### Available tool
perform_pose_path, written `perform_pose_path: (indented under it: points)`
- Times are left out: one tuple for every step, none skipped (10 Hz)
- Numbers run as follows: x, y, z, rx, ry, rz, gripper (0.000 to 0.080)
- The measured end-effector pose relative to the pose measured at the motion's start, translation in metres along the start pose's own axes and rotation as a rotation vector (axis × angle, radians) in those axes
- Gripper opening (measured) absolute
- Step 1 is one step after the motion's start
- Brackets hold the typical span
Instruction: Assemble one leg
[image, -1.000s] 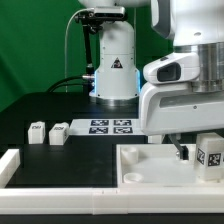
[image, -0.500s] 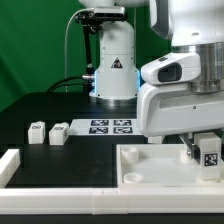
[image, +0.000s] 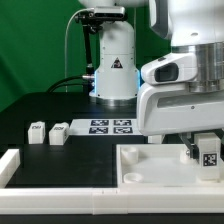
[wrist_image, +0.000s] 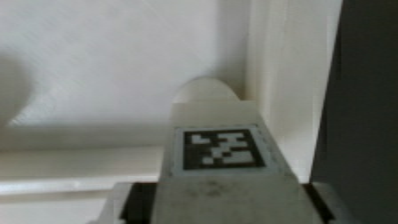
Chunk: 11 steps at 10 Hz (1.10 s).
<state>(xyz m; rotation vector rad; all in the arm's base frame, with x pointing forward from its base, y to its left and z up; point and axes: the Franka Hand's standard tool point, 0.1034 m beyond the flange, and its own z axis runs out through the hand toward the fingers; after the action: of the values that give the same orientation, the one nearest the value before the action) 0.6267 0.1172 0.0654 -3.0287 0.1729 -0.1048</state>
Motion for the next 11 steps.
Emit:
perform_pose_path:
  points:
    - [0.0004, 0.0020, 0.0001, 0.012, 0.009, 0.207, 0.0288]
    - [0.0004, 0.0028, 0.0000, 0.012, 0.009, 0.360, 0.0288]
    - [0.0005, 0.0036, 0.0001, 0.014, 0.008, 0.481, 0.0290]
    - [0.0006, 0.0044, 0.0002, 0.015, 0.007, 0.582, 0.0290]
    - [-0.0001, 0.0040, 0.0007, 0.020, 0.002, 0.756, 0.0290]
    - [-0.0013, 0.0025, 0.0016, 0.026, -0.005, 0.936, 0.0290]
    - [-0.0024, 0.0006, 0.0024, 0.033, -0.015, 1.108, 0.0290]
    - [-0.0031, -0.0012, 0.0030, 0.040, -0.024, 1.250, 0.0290]
    - [-0.0032, -0.0021, 0.0031, 0.051, -0.037, 1.362, 0.0290]
    - [-0.0031, -0.0024, 0.0031, 0.056, -0.044, 1.434, 0.0290]
    - [-0.0033, -0.0030, 0.0031, 0.057, -0.047, 1.473, 0.0290]
